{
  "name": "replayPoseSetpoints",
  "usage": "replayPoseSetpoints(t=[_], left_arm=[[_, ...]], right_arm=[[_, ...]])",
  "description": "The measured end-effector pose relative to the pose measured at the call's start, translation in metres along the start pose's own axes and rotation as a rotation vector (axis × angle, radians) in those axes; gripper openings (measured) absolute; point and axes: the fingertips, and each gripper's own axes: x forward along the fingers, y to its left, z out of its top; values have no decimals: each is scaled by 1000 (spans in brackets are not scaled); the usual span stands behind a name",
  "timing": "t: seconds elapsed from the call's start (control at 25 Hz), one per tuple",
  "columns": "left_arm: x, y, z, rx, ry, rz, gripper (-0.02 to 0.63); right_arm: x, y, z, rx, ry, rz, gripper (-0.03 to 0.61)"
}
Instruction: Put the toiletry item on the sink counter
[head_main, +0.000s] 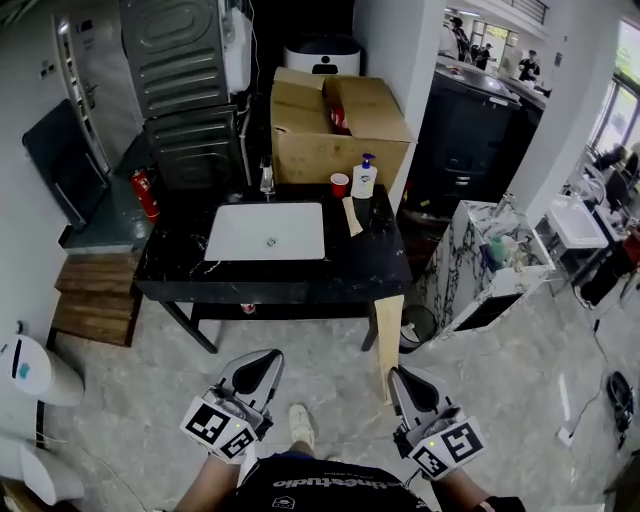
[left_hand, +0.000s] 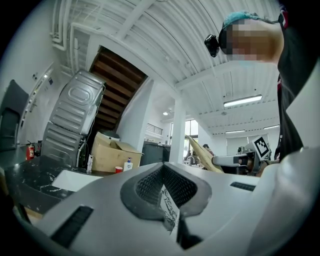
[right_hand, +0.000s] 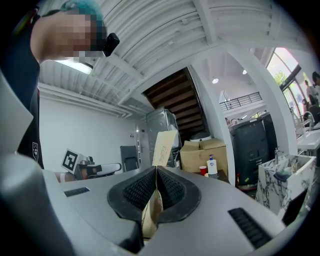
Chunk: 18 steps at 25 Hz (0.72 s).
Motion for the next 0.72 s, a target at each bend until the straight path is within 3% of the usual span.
replayPoseSetpoints(t=[0.4, 0.72], left_arm=[[60, 123, 23, -22, -55, -18, 14], [98, 170, 15, -61, -46, -55, 14]], right_arm=[[145, -21, 30, 16, -27, 8, 41], [188, -39, 32, -18, 0, -41, 41]])
